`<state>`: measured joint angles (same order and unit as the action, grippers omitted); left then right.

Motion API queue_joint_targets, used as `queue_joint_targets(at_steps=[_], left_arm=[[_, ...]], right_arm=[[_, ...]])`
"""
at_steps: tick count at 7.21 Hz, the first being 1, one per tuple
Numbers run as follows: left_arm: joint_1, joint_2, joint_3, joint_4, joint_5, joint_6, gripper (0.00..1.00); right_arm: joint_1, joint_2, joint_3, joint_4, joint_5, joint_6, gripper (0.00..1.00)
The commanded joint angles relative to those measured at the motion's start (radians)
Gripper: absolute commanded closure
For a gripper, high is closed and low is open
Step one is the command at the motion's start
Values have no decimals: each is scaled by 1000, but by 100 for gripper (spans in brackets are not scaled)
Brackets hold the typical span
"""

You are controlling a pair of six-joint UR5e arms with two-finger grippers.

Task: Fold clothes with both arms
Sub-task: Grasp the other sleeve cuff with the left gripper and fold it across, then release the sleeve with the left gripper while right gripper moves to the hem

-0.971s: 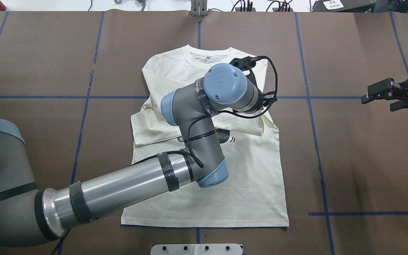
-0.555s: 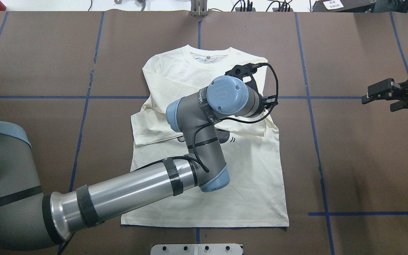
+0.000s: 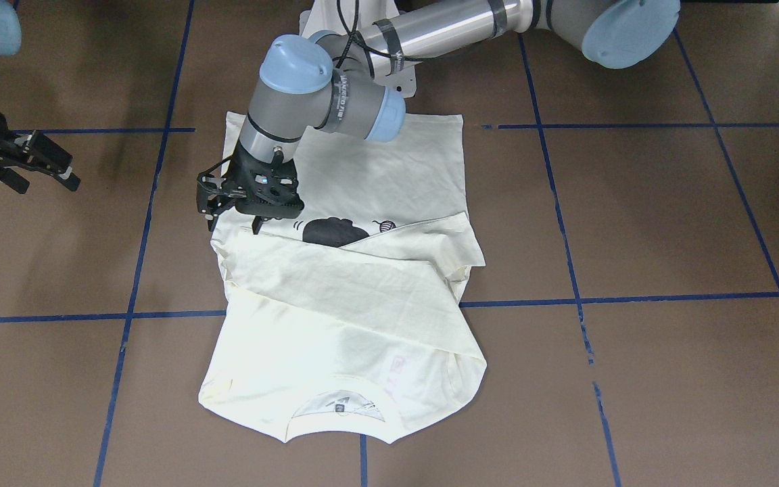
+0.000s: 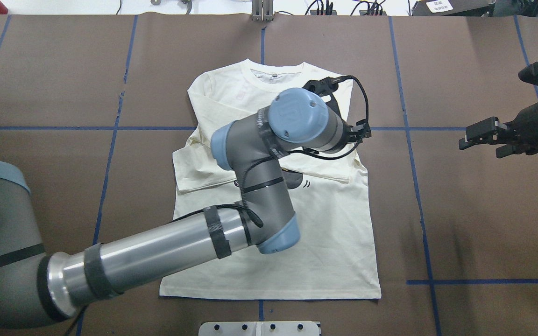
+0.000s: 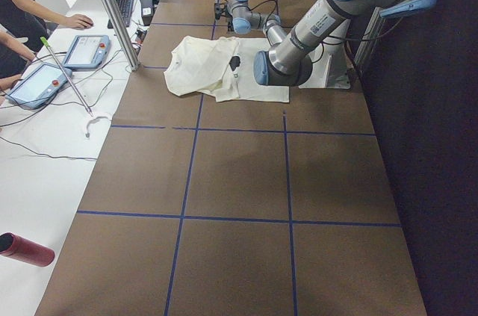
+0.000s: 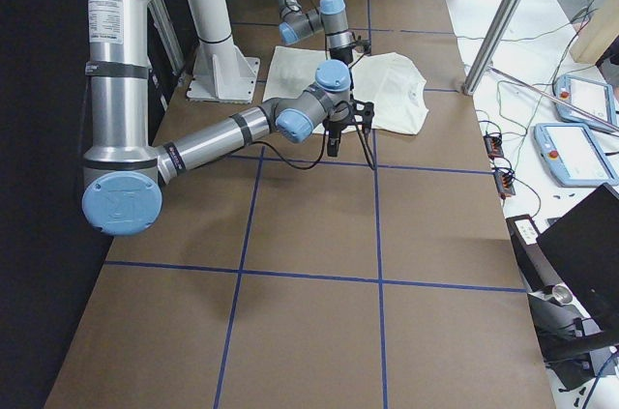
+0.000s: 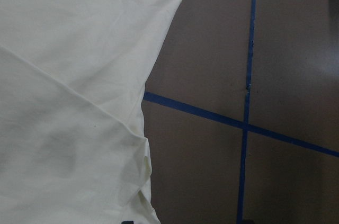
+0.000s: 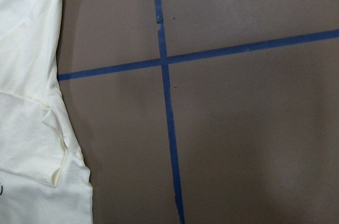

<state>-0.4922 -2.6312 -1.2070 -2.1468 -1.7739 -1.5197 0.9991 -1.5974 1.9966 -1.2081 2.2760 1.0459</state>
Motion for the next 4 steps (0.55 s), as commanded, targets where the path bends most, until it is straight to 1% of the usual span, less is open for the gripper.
queue_joint_targets(at_steps=[1, 2, 3, 4], left_arm=[[-104, 300, -373, 97, -88, 177, 25], [-174, 350, -464, 220, -148, 302, 25], [-205, 420, -552, 275, -162, 402, 25], [-239, 494, -590, 274, -173, 464, 25]], right_arm=[[-205, 7, 37, 66, -187, 332, 0], [-373, 10, 69, 83, -363, 555, 1], [-540, 10, 109, 82, -532, 691, 2], [-668, 10, 120, 79, -659, 806, 4]])
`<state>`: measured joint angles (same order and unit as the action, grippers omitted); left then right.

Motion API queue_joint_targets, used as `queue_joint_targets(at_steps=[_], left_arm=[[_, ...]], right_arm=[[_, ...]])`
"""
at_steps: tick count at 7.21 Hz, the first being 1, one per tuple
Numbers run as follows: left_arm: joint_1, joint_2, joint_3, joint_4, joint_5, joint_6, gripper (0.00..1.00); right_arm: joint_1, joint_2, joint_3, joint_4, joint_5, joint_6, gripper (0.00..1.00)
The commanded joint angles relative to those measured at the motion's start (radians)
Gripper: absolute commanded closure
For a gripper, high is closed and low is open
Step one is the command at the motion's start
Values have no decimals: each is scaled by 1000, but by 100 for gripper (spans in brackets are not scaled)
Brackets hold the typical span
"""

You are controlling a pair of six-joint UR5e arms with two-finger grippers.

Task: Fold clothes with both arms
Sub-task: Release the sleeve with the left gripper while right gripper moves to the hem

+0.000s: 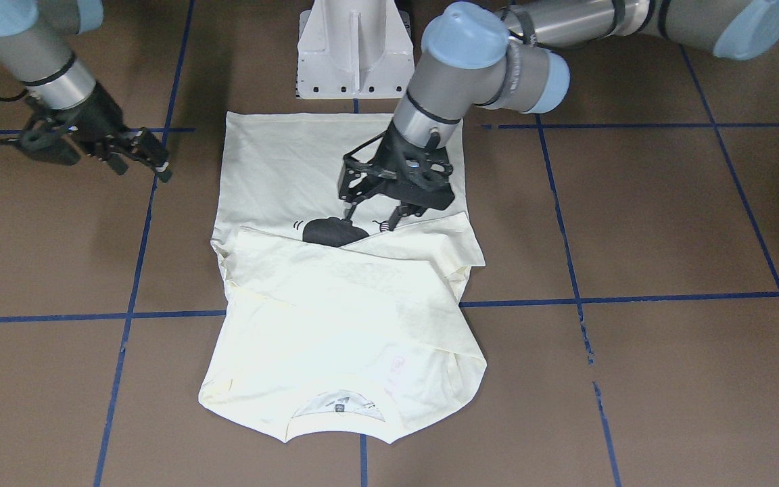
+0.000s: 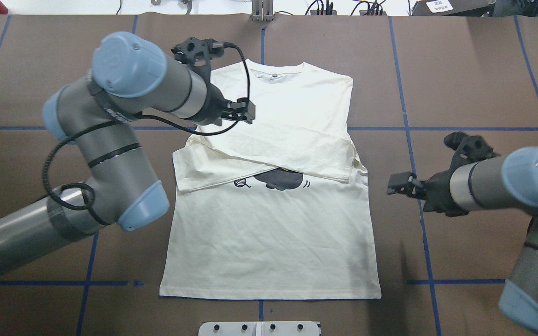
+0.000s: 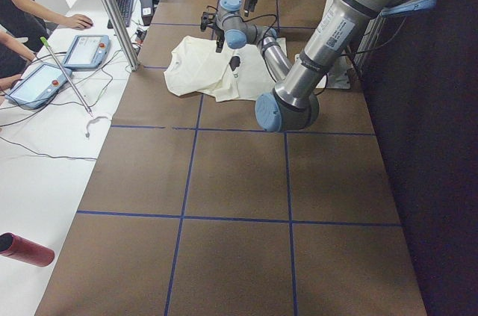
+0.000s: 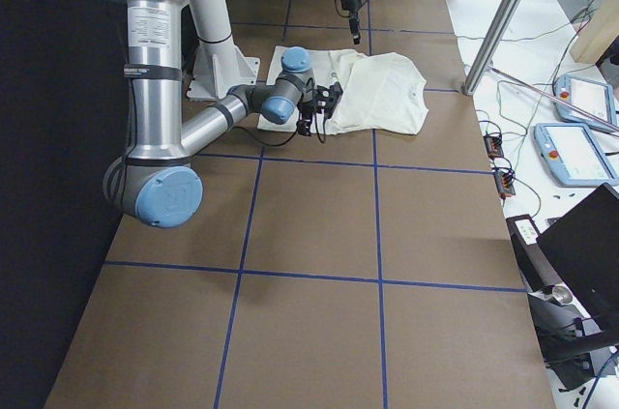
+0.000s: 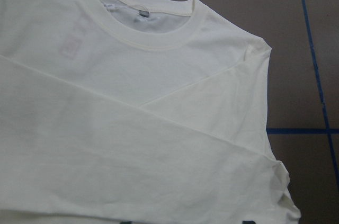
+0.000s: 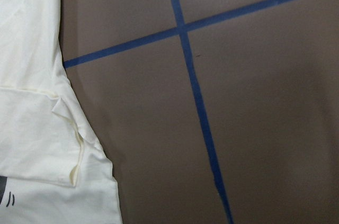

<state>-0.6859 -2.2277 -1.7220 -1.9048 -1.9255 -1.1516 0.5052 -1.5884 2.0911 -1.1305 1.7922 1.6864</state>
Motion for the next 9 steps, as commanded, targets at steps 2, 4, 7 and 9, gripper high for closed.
queue_joint_targets(at_steps=[2, 4, 7, 9], left_arm=[[-66, 123, -61, 20, -33, 115, 25], [-70, 122, -51, 9, -33, 110, 25], [-70, 122, -50, 9, -33, 107, 24], [-70, 123, -44, 7, -33, 107, 24]], right_arm=[[-331, -7, 27, -12, -330, 299, 13], [-379, -2, 30, -72, -336, 355, 19], [-434, -4, 52, -144, -346, 381, 22], [-467, -5, 44, -179, -375, 381, 23]])
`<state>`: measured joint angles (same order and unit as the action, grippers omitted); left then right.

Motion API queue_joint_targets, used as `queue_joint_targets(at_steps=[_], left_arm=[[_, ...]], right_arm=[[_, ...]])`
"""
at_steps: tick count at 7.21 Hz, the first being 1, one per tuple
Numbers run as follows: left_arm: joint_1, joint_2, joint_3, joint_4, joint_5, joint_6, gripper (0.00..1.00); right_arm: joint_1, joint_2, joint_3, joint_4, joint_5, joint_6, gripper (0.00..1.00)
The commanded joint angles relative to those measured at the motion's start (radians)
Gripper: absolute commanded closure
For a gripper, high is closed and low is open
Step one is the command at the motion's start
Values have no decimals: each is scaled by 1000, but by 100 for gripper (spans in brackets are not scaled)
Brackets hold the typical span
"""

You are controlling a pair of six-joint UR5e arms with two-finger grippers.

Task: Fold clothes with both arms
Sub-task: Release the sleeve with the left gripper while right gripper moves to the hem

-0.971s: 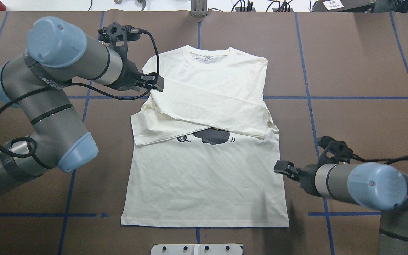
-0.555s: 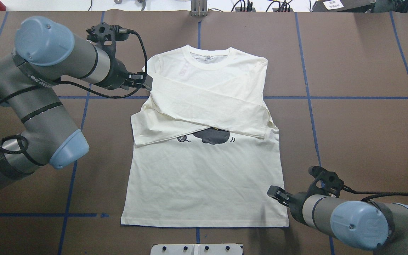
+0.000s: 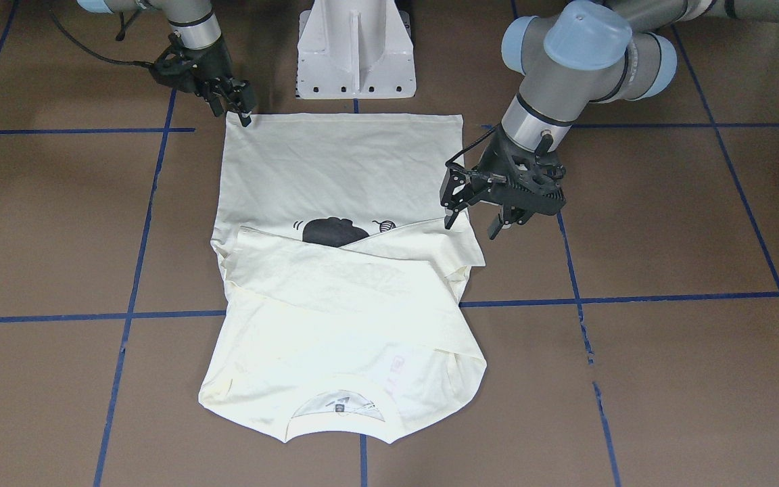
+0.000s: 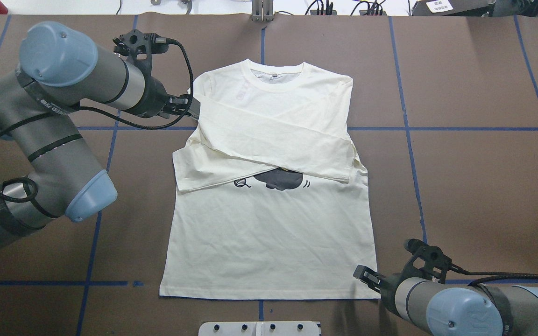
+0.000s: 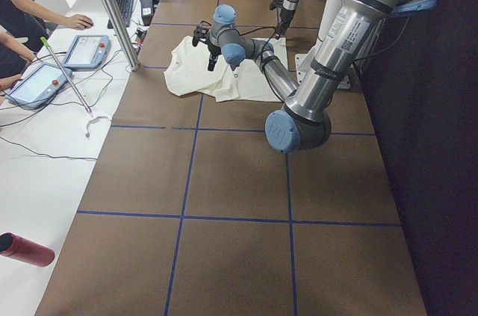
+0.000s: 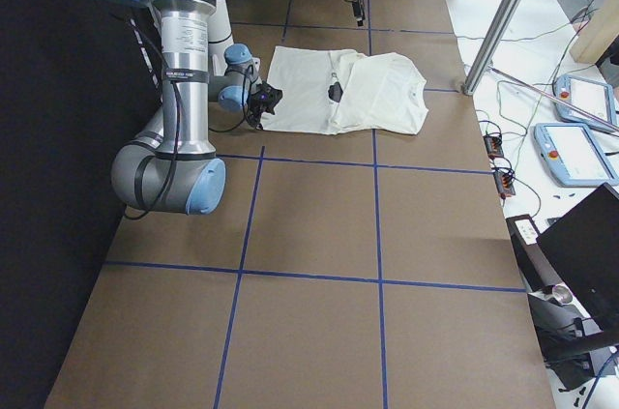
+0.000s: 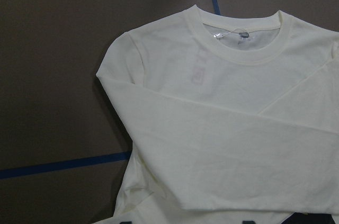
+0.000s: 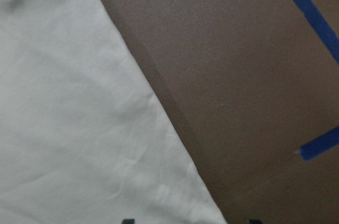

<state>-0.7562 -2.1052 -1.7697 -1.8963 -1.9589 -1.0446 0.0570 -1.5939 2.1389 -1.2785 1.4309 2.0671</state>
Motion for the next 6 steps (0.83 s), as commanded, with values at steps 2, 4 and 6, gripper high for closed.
queue_joint_targets(at_steps=[2, 4, 6], left_arm=[[1, 1, 4, 0, 0, -2, 24], [0, 4, 6, 0, 0, -2, 24], [0, 4, 13, 0, 0, -2, 24]], right_arm=[[-23, 3, -4, -44, -14, 1, 27], [-32, -3, -7, -45, -10, -1, 31], [-43, -1, -8, -45, -12, -1, 39]])
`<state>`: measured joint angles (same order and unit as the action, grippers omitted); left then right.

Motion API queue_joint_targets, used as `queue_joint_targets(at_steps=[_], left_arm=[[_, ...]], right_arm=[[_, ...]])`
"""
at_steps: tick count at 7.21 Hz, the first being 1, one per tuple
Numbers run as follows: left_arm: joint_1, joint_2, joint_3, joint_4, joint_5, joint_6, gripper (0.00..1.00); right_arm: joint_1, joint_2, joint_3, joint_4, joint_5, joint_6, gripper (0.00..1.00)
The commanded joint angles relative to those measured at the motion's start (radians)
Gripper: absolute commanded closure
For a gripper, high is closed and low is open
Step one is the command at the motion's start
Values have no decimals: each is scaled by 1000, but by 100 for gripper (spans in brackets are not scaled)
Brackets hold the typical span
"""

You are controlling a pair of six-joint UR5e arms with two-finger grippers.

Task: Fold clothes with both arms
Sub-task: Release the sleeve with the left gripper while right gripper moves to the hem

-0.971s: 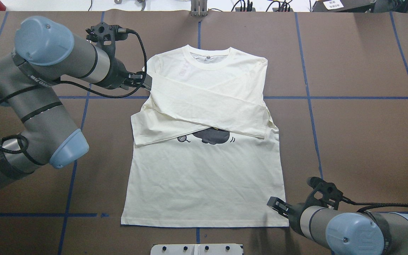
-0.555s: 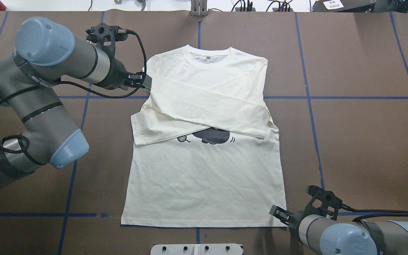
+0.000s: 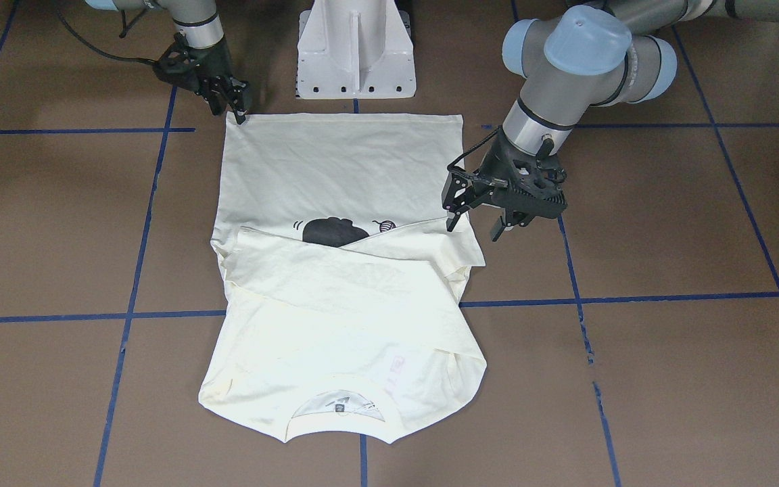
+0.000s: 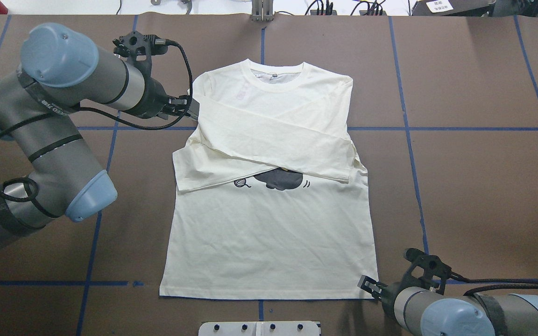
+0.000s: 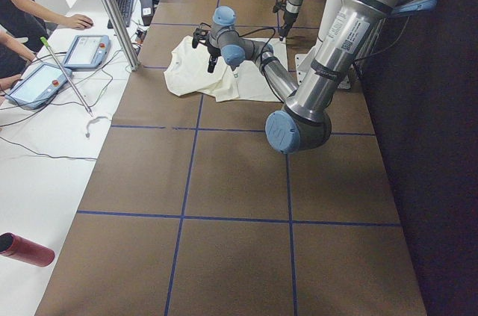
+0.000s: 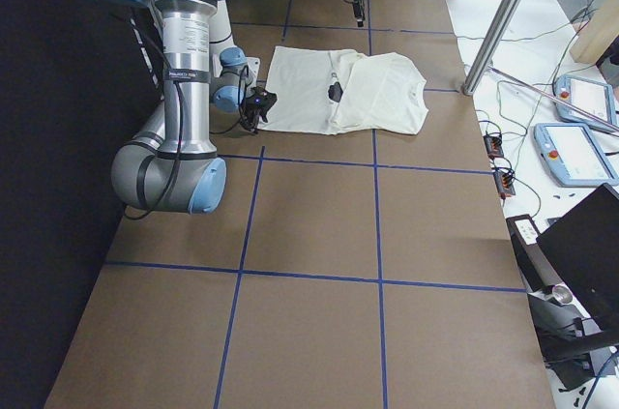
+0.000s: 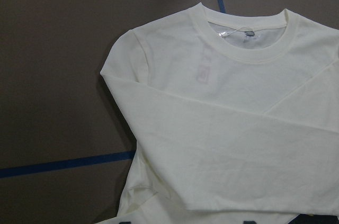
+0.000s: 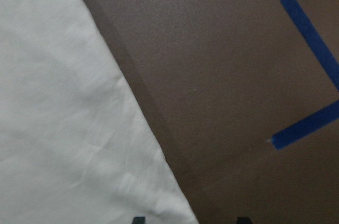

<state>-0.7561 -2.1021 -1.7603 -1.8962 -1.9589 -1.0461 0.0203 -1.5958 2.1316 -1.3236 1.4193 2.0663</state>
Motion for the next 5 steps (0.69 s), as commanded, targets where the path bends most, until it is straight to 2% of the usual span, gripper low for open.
queue_joint_targets(at_steps=[1, 2, 3, 5], left_arm=[[0, 2, 4, -1, 0, 0, 24], [0, 2, 8, 0, 0, 0, 24], [0, 4, 7, 0, 0, 0, 24], [0, 5, 5, 2, 0, -8, 23]], right_arm=[[-8, 0, -1, 0, 0, 1, 54], [-8, 0, -1, 0, 0, 1, 91], [-10, 0, -4, 0, 0, 1, 100], [-5, 8, 2, 0, 6, -2, 100]])
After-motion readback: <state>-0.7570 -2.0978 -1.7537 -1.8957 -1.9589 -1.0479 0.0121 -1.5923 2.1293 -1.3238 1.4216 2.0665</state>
